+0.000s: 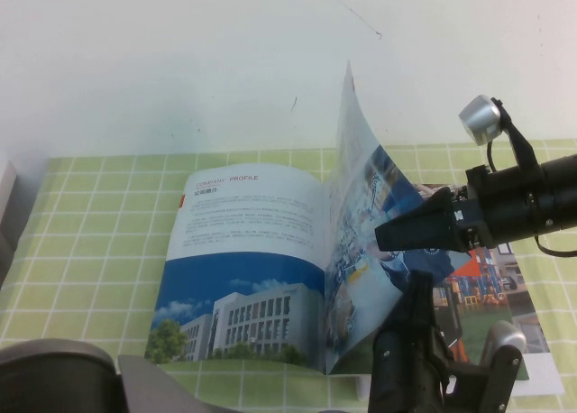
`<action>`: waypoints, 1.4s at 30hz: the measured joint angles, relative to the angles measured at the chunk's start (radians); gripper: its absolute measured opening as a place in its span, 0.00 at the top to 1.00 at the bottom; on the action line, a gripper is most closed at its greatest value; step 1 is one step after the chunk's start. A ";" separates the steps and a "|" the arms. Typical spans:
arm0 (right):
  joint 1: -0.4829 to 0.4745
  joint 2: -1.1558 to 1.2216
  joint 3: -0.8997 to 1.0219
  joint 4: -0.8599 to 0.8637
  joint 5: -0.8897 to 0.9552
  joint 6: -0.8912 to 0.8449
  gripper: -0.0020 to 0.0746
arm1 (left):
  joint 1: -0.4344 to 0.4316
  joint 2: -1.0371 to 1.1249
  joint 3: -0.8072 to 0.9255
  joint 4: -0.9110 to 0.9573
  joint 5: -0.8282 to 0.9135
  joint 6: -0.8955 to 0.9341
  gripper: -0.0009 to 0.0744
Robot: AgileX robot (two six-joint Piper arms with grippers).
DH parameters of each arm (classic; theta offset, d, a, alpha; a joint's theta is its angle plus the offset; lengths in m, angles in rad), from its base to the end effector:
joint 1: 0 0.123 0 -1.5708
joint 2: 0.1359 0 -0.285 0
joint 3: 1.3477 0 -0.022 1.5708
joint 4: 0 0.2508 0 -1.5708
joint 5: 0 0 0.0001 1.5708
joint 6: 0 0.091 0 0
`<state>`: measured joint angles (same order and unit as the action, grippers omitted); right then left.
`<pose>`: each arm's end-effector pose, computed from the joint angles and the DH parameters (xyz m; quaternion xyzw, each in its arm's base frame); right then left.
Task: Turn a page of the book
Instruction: Open the closed book
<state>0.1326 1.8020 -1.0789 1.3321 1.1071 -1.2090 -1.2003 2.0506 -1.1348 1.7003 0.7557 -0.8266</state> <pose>0.3249 0.1232 0.2181 -0.2340 0.8143 0.4870 0.2120 0.2029 -0.3514 0.1424 0.6633 0.5461 0.2744 0.4318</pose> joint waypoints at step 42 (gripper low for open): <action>-0.141 0.104 -0.006 0.068 -0.346 -0.302 0.97 | 0.000 0.000 0.000 -0.053 0.182 -0.038 0.99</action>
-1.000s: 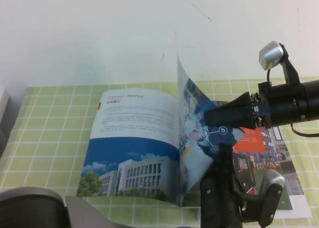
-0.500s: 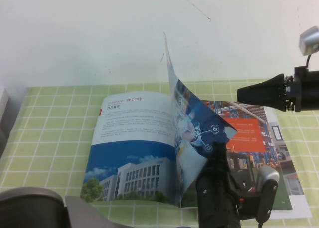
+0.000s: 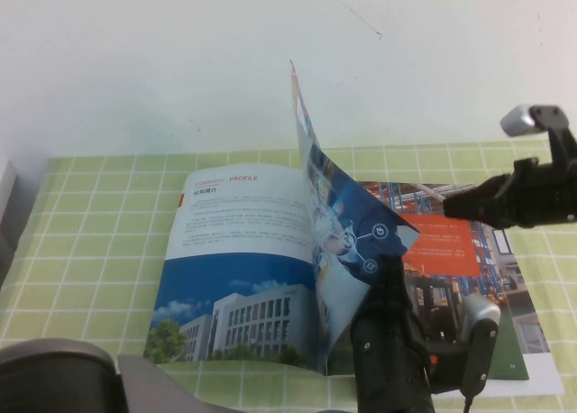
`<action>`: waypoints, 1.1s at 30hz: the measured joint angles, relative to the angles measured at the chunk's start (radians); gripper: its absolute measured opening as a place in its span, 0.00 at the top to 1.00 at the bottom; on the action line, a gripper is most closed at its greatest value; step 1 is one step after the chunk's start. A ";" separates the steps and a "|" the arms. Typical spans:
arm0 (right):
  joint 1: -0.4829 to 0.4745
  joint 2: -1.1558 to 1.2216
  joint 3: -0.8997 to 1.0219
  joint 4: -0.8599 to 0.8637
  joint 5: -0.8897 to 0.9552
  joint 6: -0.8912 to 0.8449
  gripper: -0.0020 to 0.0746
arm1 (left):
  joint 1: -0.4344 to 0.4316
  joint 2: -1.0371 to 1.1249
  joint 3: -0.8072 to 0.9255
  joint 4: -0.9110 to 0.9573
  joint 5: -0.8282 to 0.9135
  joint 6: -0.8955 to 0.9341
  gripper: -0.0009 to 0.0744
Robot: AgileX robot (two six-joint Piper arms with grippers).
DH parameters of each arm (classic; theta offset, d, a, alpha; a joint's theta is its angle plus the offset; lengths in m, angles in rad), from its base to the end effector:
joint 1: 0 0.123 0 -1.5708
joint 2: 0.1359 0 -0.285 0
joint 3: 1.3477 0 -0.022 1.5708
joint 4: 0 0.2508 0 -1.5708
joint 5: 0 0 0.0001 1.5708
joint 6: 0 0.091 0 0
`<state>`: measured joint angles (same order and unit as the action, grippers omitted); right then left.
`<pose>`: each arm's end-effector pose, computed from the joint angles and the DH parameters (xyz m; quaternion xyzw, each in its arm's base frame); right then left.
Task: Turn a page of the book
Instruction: Open the closed book
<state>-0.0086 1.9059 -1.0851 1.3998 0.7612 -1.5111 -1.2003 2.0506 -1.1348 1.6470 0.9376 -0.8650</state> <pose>0.3726 0.0587 0.1734 -0.1935 0.8652 0.3147 0.3391 0.2097 -0.3378 0.1499 0.5957 0.5852 0.3369 0.4350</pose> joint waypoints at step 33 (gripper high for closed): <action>0.002 0.203 -0.011 -0.020 -0.058 0.052 0.98 | 0.058 -0.002 0.000 -0.195 0.142 -0.319 0.99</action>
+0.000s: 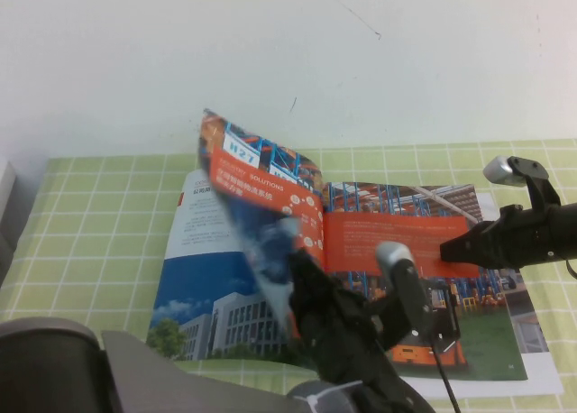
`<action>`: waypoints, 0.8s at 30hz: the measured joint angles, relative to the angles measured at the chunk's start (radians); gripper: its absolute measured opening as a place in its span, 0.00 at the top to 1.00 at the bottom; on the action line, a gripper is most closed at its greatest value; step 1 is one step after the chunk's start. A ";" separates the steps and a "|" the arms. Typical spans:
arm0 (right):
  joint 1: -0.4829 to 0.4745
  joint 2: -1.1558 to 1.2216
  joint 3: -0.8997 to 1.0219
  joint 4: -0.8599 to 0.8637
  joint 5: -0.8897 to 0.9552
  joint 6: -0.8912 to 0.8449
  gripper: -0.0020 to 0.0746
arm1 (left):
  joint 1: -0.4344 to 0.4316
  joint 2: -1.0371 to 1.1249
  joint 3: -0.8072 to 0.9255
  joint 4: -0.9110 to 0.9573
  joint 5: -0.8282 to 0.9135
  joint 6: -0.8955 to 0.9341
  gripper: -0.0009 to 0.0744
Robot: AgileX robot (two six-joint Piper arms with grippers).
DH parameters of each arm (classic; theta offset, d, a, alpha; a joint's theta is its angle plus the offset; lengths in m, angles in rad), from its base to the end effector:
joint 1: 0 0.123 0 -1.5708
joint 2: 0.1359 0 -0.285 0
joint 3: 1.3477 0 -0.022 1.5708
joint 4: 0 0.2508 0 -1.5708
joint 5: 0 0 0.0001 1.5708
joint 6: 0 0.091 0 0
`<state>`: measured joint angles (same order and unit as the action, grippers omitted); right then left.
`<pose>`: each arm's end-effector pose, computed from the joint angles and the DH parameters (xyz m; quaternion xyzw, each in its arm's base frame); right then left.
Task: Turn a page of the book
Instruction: Open the closed book
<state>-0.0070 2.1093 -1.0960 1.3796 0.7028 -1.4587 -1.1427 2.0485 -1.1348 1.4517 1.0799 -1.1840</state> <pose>0.3794 0.0552 0.0962 -0.1398 0.9068 0.3101 0.2490 0.2270 -0.3055 0.1485 0.3910 0.7457 0.3227 0.4324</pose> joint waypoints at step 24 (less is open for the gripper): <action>0.000 0.000 -0.002 -0.007 0.009 0.012 0.98 | 0.117 -0.042 0.000 -0.383 -0.239 -0.104 0.99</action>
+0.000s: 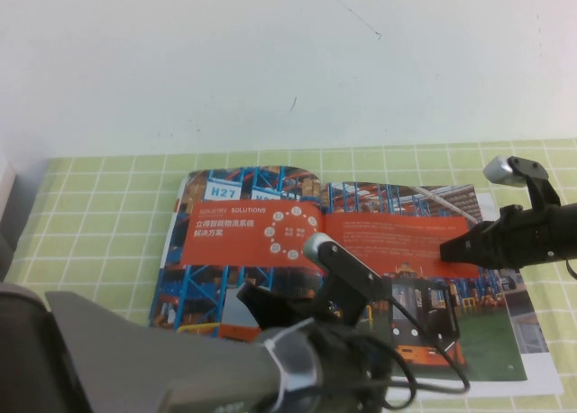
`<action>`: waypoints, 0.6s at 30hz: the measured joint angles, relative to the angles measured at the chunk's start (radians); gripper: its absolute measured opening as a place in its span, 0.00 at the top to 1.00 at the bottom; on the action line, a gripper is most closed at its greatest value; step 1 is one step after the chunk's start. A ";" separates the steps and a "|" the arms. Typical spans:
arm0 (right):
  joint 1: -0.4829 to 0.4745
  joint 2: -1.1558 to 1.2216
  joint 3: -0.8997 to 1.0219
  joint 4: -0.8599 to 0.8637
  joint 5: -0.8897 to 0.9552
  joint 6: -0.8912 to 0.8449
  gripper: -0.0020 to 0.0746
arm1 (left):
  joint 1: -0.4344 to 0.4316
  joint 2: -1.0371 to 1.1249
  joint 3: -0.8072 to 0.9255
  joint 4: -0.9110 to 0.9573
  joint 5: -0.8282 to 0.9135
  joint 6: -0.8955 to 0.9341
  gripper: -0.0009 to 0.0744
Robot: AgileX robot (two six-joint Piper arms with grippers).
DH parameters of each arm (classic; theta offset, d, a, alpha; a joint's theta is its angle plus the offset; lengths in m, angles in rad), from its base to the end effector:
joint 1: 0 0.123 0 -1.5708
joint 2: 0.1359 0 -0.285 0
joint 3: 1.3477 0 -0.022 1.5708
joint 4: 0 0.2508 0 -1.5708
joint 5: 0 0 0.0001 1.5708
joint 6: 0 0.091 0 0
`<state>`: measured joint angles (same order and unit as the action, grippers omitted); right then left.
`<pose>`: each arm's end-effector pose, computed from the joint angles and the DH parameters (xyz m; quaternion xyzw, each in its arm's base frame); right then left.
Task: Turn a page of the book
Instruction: Open the closed book
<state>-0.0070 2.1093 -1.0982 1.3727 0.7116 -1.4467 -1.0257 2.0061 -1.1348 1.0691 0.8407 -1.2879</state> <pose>0.3792 0.0557 0.0967 -0.1390 0.9064 0.3141 0.2458 0.2412 -0.2830 0.1353 0.2345 0.8985 0.1702 0.3297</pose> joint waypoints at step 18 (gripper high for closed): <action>0.000 0.002 0.000 -0.001 0.014 0.000 0.98 | 0.165 -0.028 -0.008 -0.222 -0.222 0.146 0.99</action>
<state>-0.0070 2.1116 -1.0982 1.3713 0.7260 -1.4467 -0.8605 1.9779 -1.1430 0.8473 0.6186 -1.1417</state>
